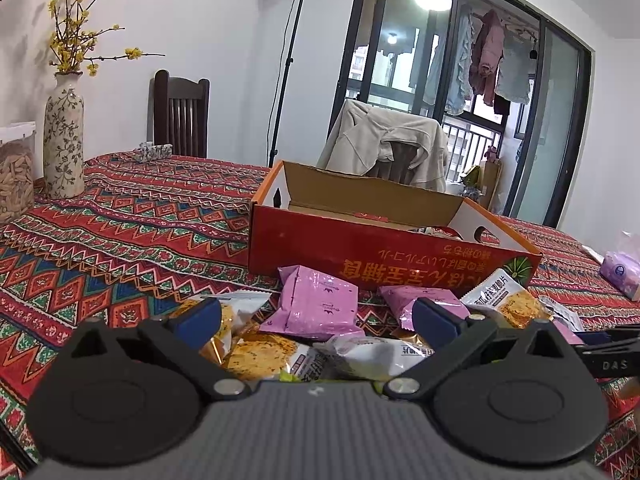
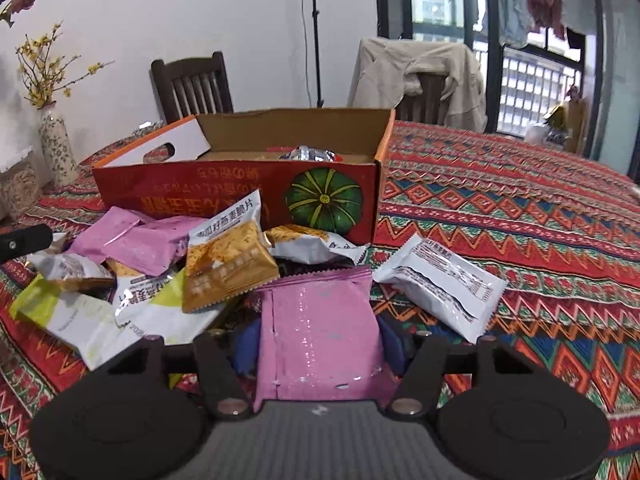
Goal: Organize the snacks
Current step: 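Grasp a pink snack packet with the right gripper, then grasp a white cookie packet with the left gripper while the right gripper holds the pink packet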
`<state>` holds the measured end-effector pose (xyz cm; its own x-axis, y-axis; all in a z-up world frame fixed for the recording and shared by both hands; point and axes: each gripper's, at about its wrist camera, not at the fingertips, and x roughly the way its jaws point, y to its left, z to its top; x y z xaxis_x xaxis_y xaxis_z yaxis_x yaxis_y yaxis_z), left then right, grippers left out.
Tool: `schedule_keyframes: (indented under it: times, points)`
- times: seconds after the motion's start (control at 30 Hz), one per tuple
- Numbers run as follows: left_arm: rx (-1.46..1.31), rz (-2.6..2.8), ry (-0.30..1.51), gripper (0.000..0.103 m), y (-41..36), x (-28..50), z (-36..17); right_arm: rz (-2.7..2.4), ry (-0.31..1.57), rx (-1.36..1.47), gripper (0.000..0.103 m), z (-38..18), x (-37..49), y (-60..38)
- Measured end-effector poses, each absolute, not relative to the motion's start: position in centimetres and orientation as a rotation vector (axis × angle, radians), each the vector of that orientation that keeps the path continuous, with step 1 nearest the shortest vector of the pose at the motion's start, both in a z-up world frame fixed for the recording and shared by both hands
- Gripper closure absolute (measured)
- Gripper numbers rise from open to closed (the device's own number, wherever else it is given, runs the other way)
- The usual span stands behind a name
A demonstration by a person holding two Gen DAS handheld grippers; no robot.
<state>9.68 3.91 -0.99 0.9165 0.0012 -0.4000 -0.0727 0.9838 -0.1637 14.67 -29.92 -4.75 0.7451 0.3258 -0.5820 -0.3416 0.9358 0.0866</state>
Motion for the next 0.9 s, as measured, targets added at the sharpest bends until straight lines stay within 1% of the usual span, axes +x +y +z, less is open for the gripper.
schedule_keyframes:
  times: [0.17, 0.43, 0.73, 0.9]
  points:
    - [-0.194, 0.046, 0.407, 0.0, 4.2, 9.6, -0.8, 0.293, 0.555, 0.001, 0.043, -3.9, 12.7, -30.6]
    - [-0.214, 0.061, 0.426, 0.0, 5.4, 9.6, 0.4, 0.248, 0.48, 0.052, 0.043, -2.5, 11.3, -32.6]
    - [-0.194, 0.133, 0.433, 0.0, 6.7, 10.3, 1.6, 0.239, 0.419, 0.124, 0.043, -1.4, 13.4, -32.5]
    - [-0.178, 0.17, 0.464, 0.0, 7.5, 11.0, 1.7, 0.254, 0.412, 0.147, 0.042, -2.0, 15.1, -31.7]
